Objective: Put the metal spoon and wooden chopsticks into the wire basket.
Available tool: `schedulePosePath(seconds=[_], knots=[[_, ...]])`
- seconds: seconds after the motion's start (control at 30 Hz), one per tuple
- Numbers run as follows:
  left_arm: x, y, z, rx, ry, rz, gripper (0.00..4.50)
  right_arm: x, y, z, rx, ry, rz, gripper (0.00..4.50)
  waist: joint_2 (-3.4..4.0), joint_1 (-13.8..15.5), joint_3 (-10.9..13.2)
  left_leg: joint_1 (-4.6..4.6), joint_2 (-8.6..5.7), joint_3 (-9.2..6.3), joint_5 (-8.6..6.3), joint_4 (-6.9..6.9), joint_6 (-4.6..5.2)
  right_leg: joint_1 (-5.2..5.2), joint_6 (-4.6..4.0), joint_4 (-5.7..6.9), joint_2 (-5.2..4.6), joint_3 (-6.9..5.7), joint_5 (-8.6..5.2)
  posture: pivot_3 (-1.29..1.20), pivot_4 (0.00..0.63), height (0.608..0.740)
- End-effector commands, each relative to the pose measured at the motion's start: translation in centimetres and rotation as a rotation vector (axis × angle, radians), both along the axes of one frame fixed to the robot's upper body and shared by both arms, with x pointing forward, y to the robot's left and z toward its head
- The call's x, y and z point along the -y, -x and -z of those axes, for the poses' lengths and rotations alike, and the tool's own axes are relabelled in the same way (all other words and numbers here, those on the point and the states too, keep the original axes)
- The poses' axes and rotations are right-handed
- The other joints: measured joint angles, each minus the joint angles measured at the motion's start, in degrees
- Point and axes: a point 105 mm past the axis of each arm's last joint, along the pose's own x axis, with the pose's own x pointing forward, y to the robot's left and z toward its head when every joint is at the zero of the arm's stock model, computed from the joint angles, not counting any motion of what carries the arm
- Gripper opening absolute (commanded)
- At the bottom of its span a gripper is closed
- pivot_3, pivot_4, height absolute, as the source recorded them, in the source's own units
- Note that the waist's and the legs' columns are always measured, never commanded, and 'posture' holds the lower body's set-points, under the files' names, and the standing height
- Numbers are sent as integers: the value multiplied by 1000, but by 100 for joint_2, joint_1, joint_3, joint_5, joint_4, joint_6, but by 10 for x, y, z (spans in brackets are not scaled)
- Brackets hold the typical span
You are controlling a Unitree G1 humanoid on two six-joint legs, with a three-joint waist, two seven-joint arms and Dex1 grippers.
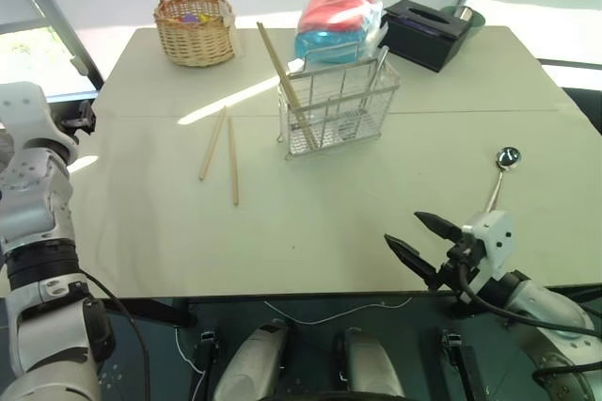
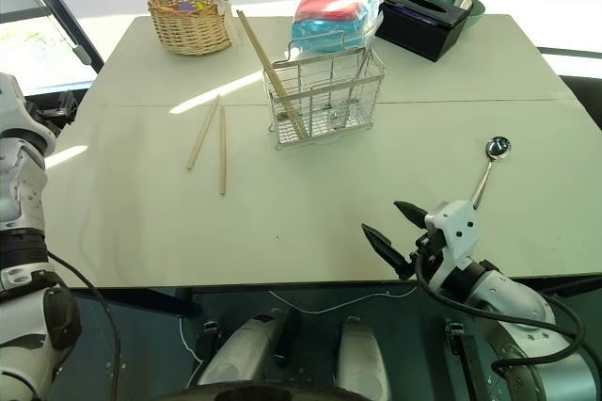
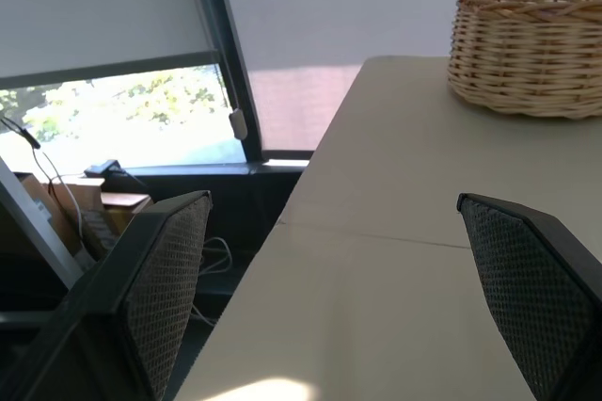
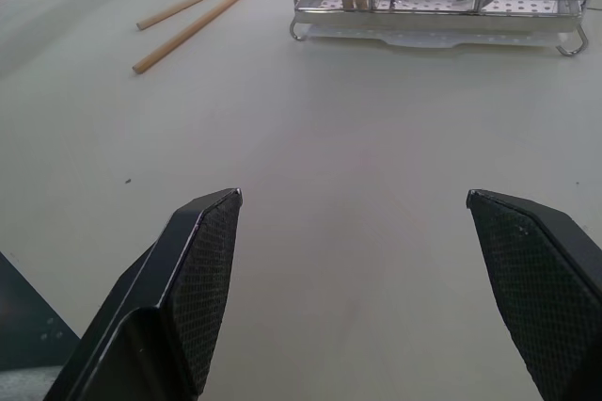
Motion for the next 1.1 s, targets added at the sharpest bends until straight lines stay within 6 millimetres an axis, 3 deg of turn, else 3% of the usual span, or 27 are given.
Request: schedulePosePath(seconds=[0.03,0.5,0.7,0.9,1.1], knots=[[3,3,-17,42,-36,15,4416,-3,-3,-8,35,-12,-4,3989,-3,-1,0,0,0,0,0,0,0,0,0,0,0,0,0,0,150,725],[8,2,-19,41,-47,35,4416,-10,-13,-24,67,-4,-3,3989,-3,-18,0,3,0,2,0,8,0,2,0,5,0,2,1,0,150,725],[22,-2,-25,56,-49,104,4416,-8,-20,-31,86,16,-1,3989,-3,-16,0,2,0,2,0,10,0,3,0,5,0,2,1,0,150,725],[54,-6,-35,77,-3,287,4416,6,-37,-40,124,8,99,3989,-3,-23,0,2,0,2,0,12,0,4,0,5,0,2,1,0,150,725],[113,1,-48,71,46,642,4416,27,-61,-43,101,28,277,3989,-3,-28,0,1,0,2,0,17,0,2,-1,9,1,2,1,0,150,725]])
